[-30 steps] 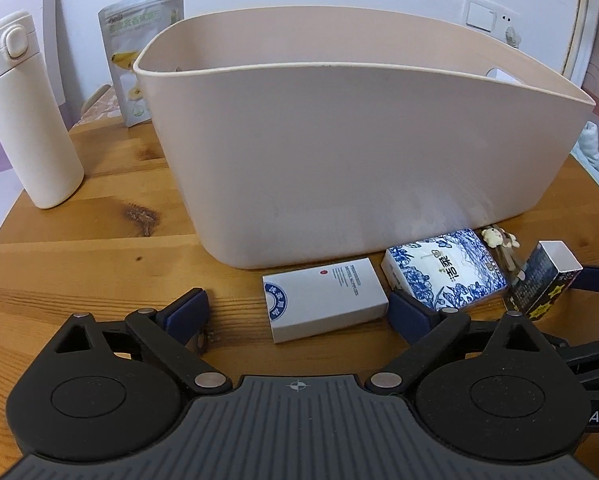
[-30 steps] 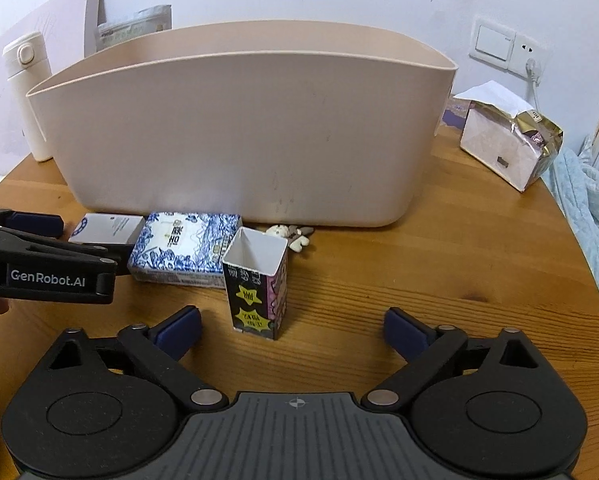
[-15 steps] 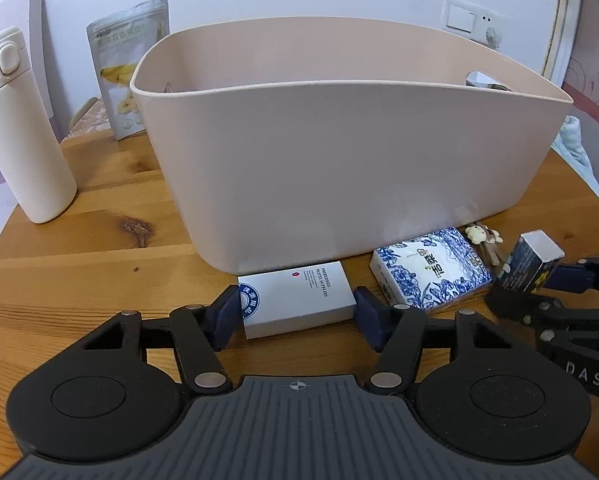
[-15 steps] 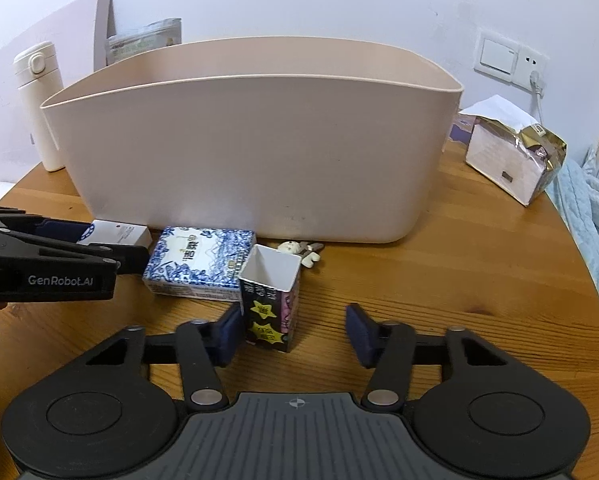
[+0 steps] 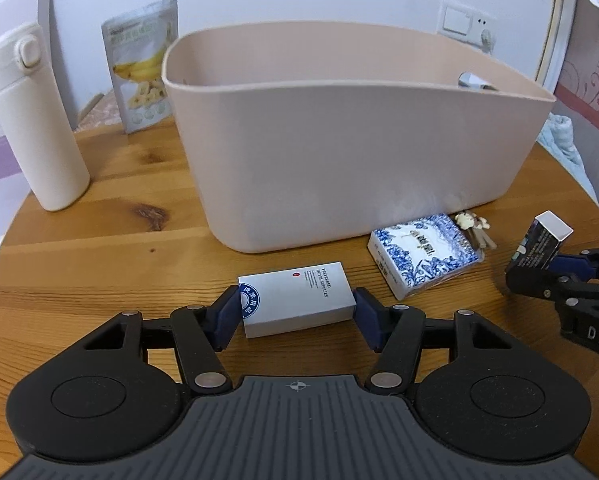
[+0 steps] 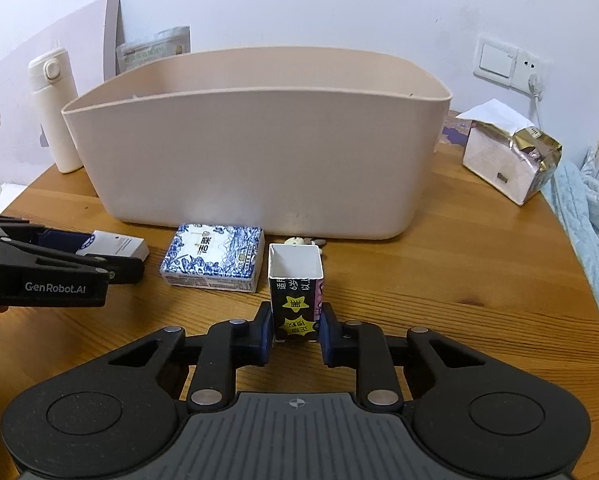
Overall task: Organize objects
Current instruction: 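Grasp the white card box with the left tool while the right tool grasps the black star box, then lift the white box with the left tool while the right tool carries the star box over the bin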
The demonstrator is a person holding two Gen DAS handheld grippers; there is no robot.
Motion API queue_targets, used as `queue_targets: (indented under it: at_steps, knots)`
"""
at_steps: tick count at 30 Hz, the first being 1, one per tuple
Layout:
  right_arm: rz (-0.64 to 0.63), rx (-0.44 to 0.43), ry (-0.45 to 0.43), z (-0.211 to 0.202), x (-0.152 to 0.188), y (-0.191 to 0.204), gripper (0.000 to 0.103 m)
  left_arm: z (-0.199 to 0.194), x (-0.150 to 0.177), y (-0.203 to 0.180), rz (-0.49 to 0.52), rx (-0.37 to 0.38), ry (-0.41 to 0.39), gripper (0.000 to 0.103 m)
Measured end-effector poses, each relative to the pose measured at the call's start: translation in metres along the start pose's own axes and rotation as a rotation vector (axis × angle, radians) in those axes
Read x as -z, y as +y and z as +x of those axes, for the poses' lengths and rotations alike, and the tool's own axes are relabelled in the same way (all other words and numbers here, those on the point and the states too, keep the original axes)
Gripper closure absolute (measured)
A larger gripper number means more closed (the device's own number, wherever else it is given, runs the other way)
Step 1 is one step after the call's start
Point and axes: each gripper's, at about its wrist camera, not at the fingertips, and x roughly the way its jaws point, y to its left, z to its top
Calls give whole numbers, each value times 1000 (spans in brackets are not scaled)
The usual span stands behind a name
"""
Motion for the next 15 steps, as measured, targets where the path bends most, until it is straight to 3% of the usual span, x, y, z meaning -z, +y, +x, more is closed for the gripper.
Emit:
queue_targets:
  at_steps: [15]
  knots:
    - [4,27,-90,-48,-10,-10,81,-41,-7,5,26,25,-78,42]
